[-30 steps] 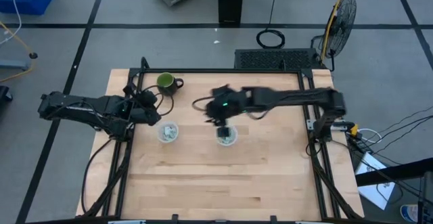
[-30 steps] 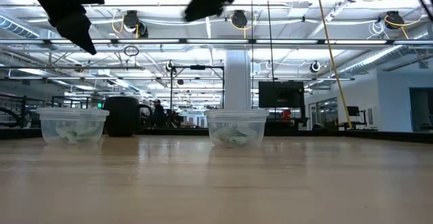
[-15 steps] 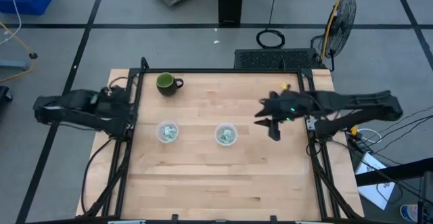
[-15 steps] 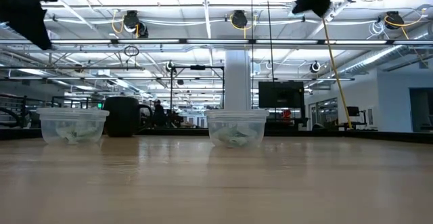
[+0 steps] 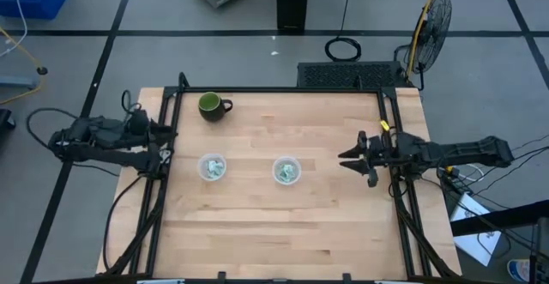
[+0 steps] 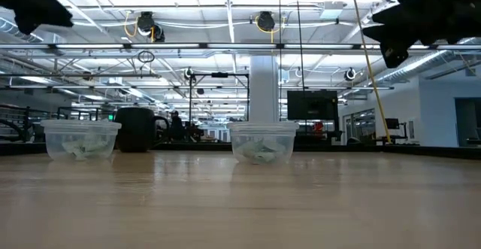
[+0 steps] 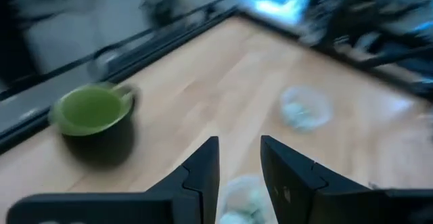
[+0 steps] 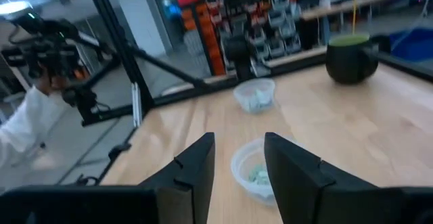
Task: Pick and place Stevia / Truvia into bins
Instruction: Return to Home Position
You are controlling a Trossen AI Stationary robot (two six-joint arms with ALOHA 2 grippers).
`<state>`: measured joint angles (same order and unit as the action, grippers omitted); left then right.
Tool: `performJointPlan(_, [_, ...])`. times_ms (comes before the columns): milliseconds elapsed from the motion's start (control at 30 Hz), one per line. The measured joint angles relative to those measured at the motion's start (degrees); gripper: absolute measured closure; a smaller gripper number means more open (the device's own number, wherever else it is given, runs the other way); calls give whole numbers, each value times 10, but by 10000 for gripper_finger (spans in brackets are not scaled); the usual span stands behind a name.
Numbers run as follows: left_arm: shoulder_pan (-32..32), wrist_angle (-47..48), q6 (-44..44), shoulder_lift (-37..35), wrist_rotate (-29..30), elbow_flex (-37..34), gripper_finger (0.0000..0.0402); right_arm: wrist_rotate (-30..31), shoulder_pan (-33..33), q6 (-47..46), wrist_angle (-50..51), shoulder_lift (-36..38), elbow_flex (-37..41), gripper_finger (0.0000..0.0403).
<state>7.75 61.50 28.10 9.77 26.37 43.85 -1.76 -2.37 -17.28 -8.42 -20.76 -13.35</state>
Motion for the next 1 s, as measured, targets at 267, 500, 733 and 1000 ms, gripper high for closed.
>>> performJointPlan(267, [0,-277,-134,-4,-101,-66,289,-1,0,-1,1,143,64,278])
performJointPlan(500, [0,-473,-201,-3,-158,-192,289,-43,0,15,2,198,82,277])
performJointPlan(733, [0,-646,-225,-3,-158,-319,289,-44,0,16,-5,207,96,281])
performJointPlan(1000, [0,-693,-236,-3,-139,-368,289,-44,0,8,-4,207,96,278])
